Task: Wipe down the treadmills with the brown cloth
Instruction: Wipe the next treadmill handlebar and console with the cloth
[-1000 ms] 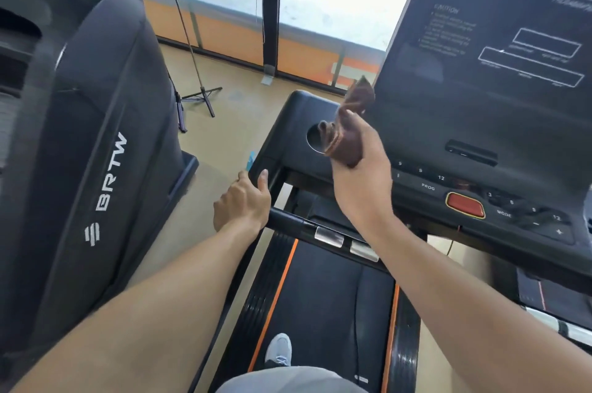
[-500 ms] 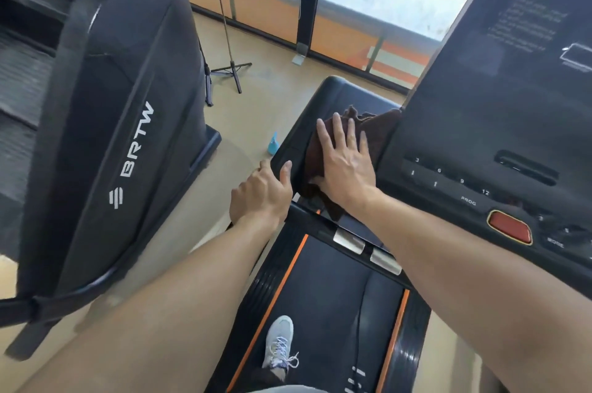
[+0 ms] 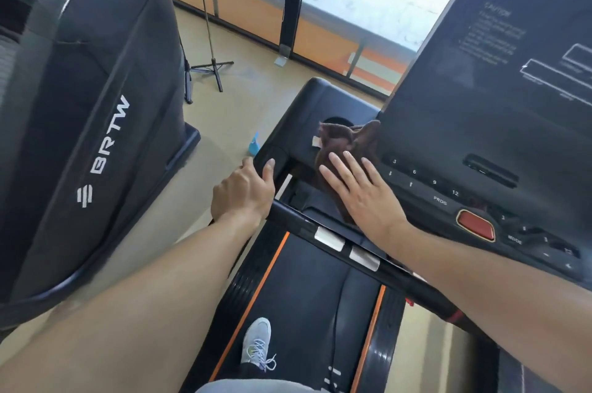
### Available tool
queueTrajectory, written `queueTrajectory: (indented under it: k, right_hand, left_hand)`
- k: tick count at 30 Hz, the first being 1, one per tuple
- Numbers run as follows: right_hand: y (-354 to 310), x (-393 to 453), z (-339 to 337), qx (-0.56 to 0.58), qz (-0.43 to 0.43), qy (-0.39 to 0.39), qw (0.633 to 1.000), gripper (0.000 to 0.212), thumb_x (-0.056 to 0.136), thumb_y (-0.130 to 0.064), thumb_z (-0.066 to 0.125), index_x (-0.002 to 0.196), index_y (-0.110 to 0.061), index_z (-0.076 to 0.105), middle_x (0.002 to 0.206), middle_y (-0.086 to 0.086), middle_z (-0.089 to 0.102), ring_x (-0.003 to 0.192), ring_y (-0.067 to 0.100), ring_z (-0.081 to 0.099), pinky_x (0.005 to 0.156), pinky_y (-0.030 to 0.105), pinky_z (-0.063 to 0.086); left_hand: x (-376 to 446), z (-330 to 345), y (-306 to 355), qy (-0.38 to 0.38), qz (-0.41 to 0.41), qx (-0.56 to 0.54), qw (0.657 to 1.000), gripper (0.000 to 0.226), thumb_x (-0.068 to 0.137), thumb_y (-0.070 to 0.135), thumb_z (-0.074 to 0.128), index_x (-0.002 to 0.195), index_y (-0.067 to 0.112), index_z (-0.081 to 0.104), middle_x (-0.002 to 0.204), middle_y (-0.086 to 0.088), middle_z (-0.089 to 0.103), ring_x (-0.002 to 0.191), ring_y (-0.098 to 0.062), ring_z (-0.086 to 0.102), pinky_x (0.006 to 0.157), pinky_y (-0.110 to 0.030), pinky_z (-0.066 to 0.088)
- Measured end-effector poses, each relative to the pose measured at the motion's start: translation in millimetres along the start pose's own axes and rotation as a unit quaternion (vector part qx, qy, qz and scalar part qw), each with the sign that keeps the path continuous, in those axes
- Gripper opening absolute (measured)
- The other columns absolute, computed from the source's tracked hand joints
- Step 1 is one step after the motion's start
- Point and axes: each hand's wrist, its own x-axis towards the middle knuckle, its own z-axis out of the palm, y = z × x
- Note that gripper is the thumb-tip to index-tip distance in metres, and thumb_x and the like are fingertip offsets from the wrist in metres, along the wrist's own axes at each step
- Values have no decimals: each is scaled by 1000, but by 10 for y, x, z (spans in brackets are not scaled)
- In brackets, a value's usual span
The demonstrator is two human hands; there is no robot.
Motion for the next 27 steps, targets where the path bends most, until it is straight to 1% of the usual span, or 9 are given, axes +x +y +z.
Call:
queueTrajectory:
  k: [3, 6, 10, 14, 16, 19, 21, 24, 27]
  right_hand:
    - [-91, 299, 13, 42, 33, 45, 998, 101, 101, -32, 58, 161, -7, -19, 172, 18, -7, 159, 40, 5, 126, 54, 19]
    - [-230, 547, -22, 116, 72, 77, 988, 89, 101, -24, 55, 163, -7, -7, 172, 17, 8, 156, 44, 14, 124, 56, 26]
    - [-389, 688, -103, 198, 124, 113, 966, 75, 99, -13, 51, 165, -12, 15, 171, 11, 21, 156, 42, 20, 125, 55, 26]
    - [-417, 652, -309, 328, 168, 162, 916, 63, 91, -9, 65, 151, -21, 52, 156, 2, 51, 146, 34, 44, 121, 48, 35]
    - [-373, 554, -488, 407, 222, 167, 870, 53, 92, -10, 64, 140, -31, 61, 140, -4, 66, 131, 24, 60, 108, 39, 46]
    - [-303, 264, -683, 599, 252, 101, 754, 40, 100, -21, 61, 130, -47, 61, 119, -16, 73, 109, 10, 67, 97, 34, 53]
    - [-271, -41, -762, 707, 244, 100, 656, 33, 103, -16, 62, 122, -42, 66, 110, -21, 74, 106, 1, 67, 95, 23, 49]
    - [-190, -553, -903, 797, 291, 142, 509, 28, 103, -2, 58, 115, -26, 68, 94, -26, 75, 97, -8, 66, 94, 12, 46]
    - [51, -1072, -1025, 879, 376, 139, 259, 16, 102, -20, 63, 116, -16, 71, 102, -4, 80, 105, 18, 74, 101, 47, 56]
  left_hand:
    - [19, 15, -3, -4, 0, 9, 1000, 67, 105, 61, 17, 140, 14, 48, 119, -12, 69, 105, -36, 66, 87, -44, 44]
    - [44, 37, -14, -5, 5, 15, 1000, 67, 105, 61, 16, 137, 12, 49, 119, -11, 68, 104, -35, 65, 85, -44, 43]
    - [48, 44, -19, 1, 10, 21, 1000, 66, 105, 60, 18, 137, 12, 50, 120, -11, 68, 105, -35, 66, 85, -45, 44]
    - [26, 12, 7, 0, 5, 24, 1000, 67, 105, 60, 18, 142, 13, 48, 119, -13, 69, 107, -37, 65, 86, -44, 43]
    - [17, 6, 11, 1, 5, 22, 1000, 66, 105, 61, 18, 138, 12, 49, 121, -15, 68, 109, -38, 63, 85, -44, 41]
    - [-6, -11, 15, 6, 6, 11, 1000, 66, 105, 61, 20, 144, 14, 46, 135, -17, 62, 120, -39, 58, 92, -46, 42]
    - [-23, -1, 12, 16, 21, 8, 1000, 67, 105, 61, 22, 154, 17, 36, 145, -17, 55, 129, -39, 54, 99, -49, 41]
    - [-47, 18, -3, 20, 32, 18, 999, 67, 104, 62, 22, 147, 14, 43, 137, -17, 60, 121, -41, 58, 95, -49, 42]
    - [-78, 27, -10, 37, 31, 16, 999, 67, 104, 61, 23, 142, 11, 46, 135, -18, 60, 120, -42, 58, 95, -49, 42]
